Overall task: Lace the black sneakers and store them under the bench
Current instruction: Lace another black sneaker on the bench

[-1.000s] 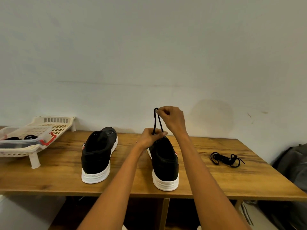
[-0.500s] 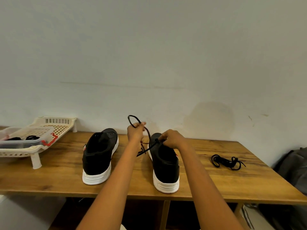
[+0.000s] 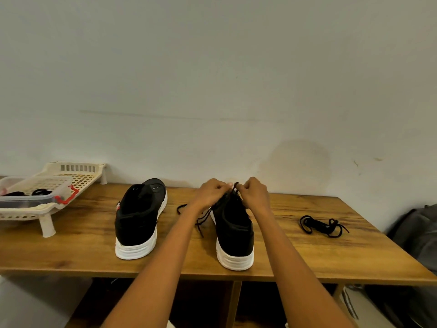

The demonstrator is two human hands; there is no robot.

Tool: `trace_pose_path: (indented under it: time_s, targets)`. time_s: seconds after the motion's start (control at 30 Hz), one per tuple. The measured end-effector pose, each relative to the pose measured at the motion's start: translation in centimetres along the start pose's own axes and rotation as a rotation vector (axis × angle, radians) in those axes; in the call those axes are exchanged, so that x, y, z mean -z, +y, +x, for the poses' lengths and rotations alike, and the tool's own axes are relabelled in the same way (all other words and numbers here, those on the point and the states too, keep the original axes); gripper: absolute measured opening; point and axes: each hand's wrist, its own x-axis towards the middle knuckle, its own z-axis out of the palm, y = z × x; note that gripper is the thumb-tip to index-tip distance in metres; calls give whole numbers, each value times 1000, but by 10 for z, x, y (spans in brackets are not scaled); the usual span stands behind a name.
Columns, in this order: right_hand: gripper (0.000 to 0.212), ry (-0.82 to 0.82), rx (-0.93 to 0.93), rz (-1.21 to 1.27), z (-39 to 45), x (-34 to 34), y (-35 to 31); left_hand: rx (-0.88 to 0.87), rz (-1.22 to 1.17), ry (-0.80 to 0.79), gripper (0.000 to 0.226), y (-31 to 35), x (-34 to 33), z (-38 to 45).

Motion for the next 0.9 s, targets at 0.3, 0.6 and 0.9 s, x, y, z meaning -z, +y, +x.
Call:
trace_pose_path:
  time_s: [0.3, 0.6, 0.9]
  targets:
    - [16, -334, -18, 452, -2, 13, -3, 82, -282, 249, 17, 22, -5, 2]
    - [15, -87, 54, 589, -1, 29, -18, 122, -434, 166, 26, 20, 1, -2]
    - [9, -255, -111, 323, -3, 19, -15, 147, -779, 113, 26, 16, 8, -3]
